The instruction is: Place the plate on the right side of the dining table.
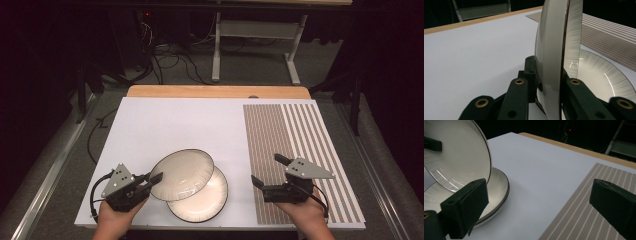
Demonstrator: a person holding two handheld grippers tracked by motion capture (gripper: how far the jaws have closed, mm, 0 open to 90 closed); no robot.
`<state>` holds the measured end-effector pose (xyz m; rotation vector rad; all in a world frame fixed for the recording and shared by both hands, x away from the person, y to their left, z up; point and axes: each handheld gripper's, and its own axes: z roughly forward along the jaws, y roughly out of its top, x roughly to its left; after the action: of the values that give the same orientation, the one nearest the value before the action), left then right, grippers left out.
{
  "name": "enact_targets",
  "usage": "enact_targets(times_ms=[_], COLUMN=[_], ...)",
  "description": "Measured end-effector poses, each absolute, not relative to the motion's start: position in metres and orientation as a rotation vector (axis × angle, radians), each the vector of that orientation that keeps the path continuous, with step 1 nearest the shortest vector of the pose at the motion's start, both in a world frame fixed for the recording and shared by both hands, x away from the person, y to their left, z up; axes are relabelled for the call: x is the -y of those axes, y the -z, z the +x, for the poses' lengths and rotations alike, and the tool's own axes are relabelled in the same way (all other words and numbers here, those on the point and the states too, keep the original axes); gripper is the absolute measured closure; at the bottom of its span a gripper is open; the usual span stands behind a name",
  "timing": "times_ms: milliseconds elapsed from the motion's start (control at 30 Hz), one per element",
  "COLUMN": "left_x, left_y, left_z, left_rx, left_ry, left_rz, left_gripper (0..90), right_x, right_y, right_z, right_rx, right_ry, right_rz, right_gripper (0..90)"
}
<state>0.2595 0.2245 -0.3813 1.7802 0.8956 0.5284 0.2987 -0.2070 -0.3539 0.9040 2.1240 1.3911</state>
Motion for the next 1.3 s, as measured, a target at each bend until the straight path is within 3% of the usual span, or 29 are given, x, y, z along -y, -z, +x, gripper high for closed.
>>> enact_targets(times_ms=[333, 767, 967, 1100, 1300], left_x=[-0.226, -0.226, -0.226, -0.226, -0.227], left_y=[0.384, 0.384, 0.384, 0.384, 0.386], left_z=[0.260, 0.261, 0.260, 0.260, 0.261], left_rx=[-0.897, -0.890, -0.886, -0.883, -0.881], left_ry=[-0.518, -0.521, -0.528, -0.525, -0.517], left_rz=[1.763, 1.773, 1.775, 1.774, 1.775], left_gripper=[79.1, 78.8, 78.9, 78.8, 78.4], right_x=[0.163, 0.104, 0.089, 0.080, 0.078], right_y=[0.362, 0.375, 0.384, 0.391, 0.396], right_z=[0.312, 0.321, 0.327, 0.331, 0.333], right_rx=[-2.207, -2.308, -2.340, -2.355, -2.379], right_ry=[-1.382, -1.420, -1.433, -1.448, -1.457], right_rz=[0.857, 0.782, 0.789, 0.812, 0.843], right_gripper=[6.3, 16.8, 29.3, 47.1, 61.4])
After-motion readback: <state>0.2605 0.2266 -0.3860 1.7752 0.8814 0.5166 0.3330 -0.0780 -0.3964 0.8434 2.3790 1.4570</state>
